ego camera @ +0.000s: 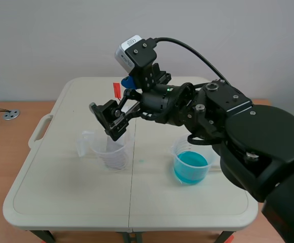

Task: Hold the metal plate by the orange handle, dip it into the blue solution, take it out and point at it, then put the plate back in the beaker on the left.
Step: 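Return to the home posture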

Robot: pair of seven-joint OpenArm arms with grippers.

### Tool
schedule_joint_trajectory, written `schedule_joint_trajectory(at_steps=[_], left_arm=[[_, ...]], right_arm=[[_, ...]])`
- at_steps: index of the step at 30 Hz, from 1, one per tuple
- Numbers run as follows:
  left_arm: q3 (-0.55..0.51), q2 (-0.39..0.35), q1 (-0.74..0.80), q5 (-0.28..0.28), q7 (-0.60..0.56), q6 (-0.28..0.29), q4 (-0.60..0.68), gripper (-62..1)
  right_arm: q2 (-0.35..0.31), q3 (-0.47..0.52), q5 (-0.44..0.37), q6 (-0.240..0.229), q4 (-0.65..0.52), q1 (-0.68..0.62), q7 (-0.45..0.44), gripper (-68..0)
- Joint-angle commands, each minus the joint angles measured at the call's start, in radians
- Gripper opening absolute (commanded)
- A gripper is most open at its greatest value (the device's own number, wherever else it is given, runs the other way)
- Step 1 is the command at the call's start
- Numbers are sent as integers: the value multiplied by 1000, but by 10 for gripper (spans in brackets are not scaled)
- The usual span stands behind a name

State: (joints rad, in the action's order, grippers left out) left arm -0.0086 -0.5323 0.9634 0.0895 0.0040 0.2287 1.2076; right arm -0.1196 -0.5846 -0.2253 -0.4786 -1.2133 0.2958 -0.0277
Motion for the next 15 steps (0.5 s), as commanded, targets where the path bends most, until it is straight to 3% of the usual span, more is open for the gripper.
schedule_joint_trajectory(at_steps=[1,2,5,15], left_arm=[[-2,-3,-3,-3,-6,-2,9,14],[-2,-3,-3,-3,-6,-2,9,14],[-2,-3,-3,-3,-7,-1,9,14],[-2,9,-15,-3,-10,5,9,14]], right_arm=[[-8,4,-14,27,-7,17,-19,-36],[-8,4,-14,45,-7,17,-19,-9],[-8,4,-13,76,-7,17,-19,-12],[-87,4,-39,75,-36,11,-35,-12]])
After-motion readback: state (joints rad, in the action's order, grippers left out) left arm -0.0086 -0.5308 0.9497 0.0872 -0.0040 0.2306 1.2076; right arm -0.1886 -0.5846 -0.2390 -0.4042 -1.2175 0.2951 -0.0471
